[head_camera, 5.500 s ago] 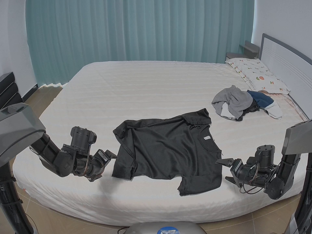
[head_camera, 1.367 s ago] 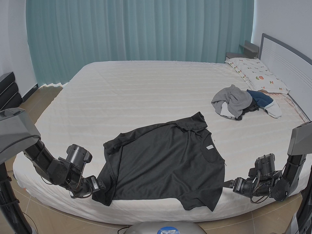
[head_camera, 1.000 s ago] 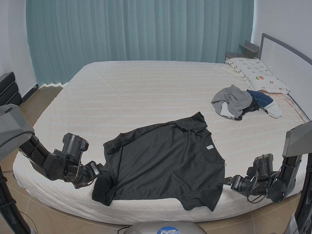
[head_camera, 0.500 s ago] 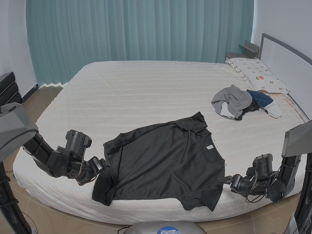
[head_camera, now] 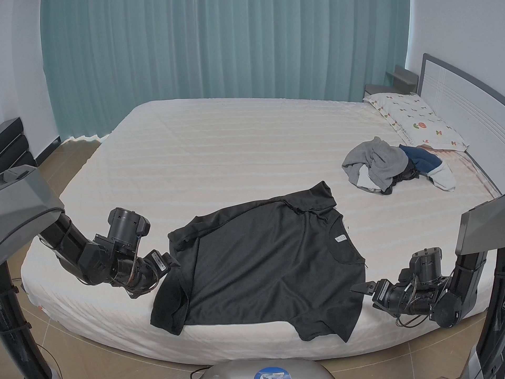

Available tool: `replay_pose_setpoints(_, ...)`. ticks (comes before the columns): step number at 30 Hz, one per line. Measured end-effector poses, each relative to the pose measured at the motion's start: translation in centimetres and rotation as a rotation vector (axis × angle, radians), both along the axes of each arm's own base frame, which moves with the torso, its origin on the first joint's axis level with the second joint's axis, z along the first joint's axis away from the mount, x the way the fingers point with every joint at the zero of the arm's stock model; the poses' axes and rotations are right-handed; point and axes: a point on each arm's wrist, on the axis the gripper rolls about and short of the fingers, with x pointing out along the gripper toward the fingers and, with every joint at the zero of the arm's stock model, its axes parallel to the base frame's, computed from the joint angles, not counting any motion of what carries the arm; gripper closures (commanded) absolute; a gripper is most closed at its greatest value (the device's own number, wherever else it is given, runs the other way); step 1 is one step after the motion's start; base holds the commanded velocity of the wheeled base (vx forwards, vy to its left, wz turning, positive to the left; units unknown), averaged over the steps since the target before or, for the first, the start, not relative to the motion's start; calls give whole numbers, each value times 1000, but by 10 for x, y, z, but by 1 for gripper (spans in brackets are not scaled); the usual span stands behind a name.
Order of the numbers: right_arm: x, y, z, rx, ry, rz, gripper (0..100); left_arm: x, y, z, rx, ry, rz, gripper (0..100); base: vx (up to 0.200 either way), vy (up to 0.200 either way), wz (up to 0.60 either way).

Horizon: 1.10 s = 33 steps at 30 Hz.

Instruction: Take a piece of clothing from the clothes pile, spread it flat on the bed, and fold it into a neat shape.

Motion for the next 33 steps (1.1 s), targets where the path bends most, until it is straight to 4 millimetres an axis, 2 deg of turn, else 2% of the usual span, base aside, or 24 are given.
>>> replay_pose_setpoints(7,0,0,0,1,-1,-1,0,0,0,-1,0,2,1,0,0,0,0)
replay_pose_setpoints(19,2,2,3,16,-28,-3,0,8,-3,0,-49,-4,27,0,200,0,0)
replay_pose_setpoints(33,8,4,3,97,-8,-62,0,31,-9,1,-116,-90,90,0,0,0,0)
